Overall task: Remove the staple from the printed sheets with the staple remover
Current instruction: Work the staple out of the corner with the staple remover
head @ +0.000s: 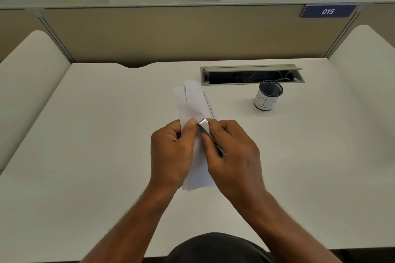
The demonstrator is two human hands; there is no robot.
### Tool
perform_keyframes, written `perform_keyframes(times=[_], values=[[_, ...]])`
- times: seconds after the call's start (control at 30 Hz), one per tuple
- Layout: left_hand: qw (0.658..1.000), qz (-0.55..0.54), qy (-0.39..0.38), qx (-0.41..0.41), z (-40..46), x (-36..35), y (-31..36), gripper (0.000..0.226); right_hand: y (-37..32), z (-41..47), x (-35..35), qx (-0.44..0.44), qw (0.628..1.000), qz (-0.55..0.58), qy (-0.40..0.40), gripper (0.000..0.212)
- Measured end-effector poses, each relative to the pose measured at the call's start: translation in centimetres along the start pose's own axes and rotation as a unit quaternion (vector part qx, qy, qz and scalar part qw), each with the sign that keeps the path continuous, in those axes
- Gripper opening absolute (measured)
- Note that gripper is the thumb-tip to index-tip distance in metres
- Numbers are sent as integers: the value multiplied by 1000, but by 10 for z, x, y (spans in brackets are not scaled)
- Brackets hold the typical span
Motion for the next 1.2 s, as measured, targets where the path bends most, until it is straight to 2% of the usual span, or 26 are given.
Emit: perform_keyframes(times=[0.27, 0.43, 0.67, 0.87, 1.2], values=[[999, -15, -6, 32, 2, 0, -3, 34, 6, 5, 3, 58, 998, -33, 12, 33], [999, -27, 13, 31, 3, -1, -1, 38, 8, 1, 1, -14, 999, 41, -21, 27], [998, -55, 13, 29, -1, -4, -1, 41, 3, -3, -1, -38, 998, 55, -20, 22], [998, -59, 13, 16, -3, -3, 0, 44, -2, -1, 1, -34, 999, 20, -5, 18], [999, -34, 8, 7, -2, -2, 1, 44, -5, -1, 1, 5, 999, -35, 38, 29]])
Point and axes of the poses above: each hand's wrist, its own z-axis towards the middle knuckle, its own x-axis out of the back of the hand, y = z × x, the point moved 2 cm from there along z, towards the middle knuckle, and after that the axes turned 15 degrees about -z, right-handed, at the moved point
